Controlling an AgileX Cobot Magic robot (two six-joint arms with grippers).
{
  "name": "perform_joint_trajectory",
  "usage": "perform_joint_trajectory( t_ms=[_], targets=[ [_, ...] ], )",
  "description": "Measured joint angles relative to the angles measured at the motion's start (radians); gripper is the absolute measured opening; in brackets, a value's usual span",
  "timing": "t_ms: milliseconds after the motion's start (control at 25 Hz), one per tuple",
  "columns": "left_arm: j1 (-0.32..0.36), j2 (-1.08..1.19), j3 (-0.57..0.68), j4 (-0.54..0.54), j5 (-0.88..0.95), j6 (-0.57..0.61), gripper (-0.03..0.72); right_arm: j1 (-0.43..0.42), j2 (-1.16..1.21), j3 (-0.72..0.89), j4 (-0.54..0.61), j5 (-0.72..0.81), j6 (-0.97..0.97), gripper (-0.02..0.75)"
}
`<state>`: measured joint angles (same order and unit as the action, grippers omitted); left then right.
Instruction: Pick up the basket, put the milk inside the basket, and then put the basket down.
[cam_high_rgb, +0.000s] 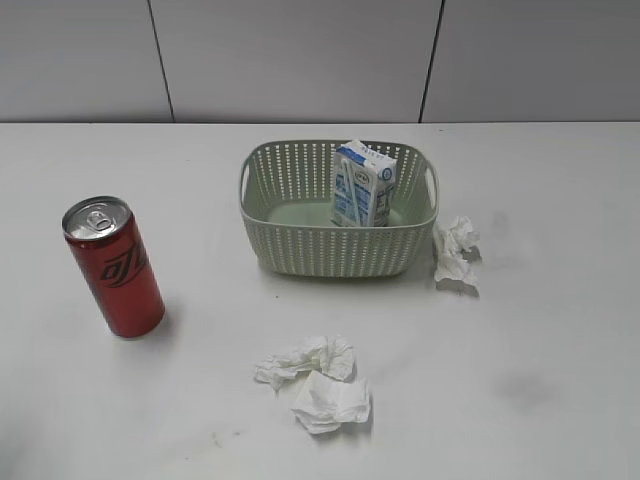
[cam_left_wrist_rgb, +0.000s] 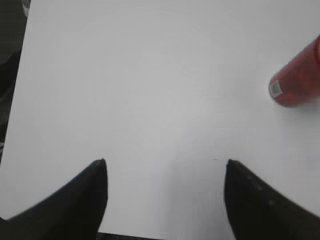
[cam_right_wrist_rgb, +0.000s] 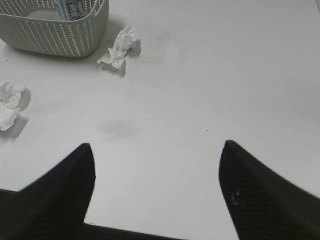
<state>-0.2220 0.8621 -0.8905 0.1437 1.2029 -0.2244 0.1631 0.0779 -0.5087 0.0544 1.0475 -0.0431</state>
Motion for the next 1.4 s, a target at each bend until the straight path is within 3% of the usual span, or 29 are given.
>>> perform_joint_trajectory(
  t_ms=[200,560,960,1400],
  targets=[
    [0.0,-0.165,0.087,-0.072,0.002,0.013,0.589,0.0,0.0,0.0,0.0,0.0,-0.001,0.585],
    [0.0,-0.455,0.257,-0.102,-0.019,0.079,0.589,0.0,0.0,0.002,-0.001,0.001,-0.001,0.586],
    [0.0,-0.72,0.351,-0.144,-0.074,0.233,0.589,0.0,0.0,0.002,-0.002,0.002,-0.002,0.586],
    [0.0,-0.867,0.383,-0.144,-0.147,0.254,0.589,0.0,0.0,0.002,-0.002,0.003,-0.003,0.585]
  ],
)
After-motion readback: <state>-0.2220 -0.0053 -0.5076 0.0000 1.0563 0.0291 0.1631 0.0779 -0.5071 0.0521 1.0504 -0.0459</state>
